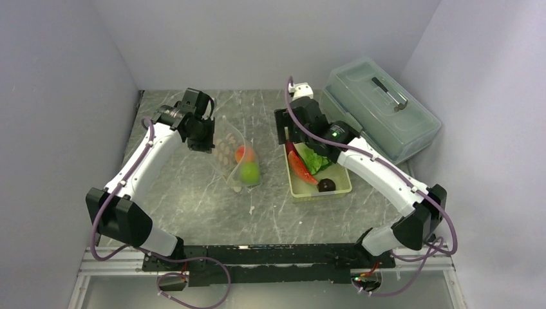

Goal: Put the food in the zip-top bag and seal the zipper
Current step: Pick up the fake vegetable from the bin.

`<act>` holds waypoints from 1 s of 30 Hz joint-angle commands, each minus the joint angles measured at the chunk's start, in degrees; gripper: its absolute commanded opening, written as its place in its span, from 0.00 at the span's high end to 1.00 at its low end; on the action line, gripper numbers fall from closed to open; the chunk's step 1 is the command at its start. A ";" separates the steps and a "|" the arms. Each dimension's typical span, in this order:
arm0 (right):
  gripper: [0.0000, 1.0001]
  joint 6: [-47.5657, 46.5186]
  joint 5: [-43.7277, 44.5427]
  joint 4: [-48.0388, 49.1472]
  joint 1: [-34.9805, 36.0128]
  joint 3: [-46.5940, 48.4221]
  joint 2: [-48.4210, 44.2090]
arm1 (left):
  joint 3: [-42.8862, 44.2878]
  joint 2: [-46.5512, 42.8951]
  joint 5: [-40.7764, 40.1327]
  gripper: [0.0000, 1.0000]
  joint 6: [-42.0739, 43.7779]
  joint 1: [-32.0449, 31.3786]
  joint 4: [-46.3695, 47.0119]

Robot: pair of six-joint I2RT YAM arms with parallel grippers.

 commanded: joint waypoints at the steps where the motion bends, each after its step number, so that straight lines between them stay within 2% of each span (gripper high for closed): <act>1: 0.15 -2.98 -0.11 1.02 -4.12 -3.05 -2.61 | 0.09 -1.27 -0.21 1.00 1.13 0.24 1.26; 8: 0.00 -3.92 -1.69 3.18 -9.51 -8.12 -2.55 | -0.31 -1.73 -0.41 1.00 1.12 0.24 1.41; 18: 0.00 -3.99 -7.79 8.54 -17.56 -13.37 0.57 | -1.18 -2.01 -0.63 1.00 1.26 0.24 1.75; 30: 0.00 -4.94 -17.86 11.71 -25.45 -14.57 9.77 | -1.36 -2.17 -0.76 1.00 1.35 0.24 1.96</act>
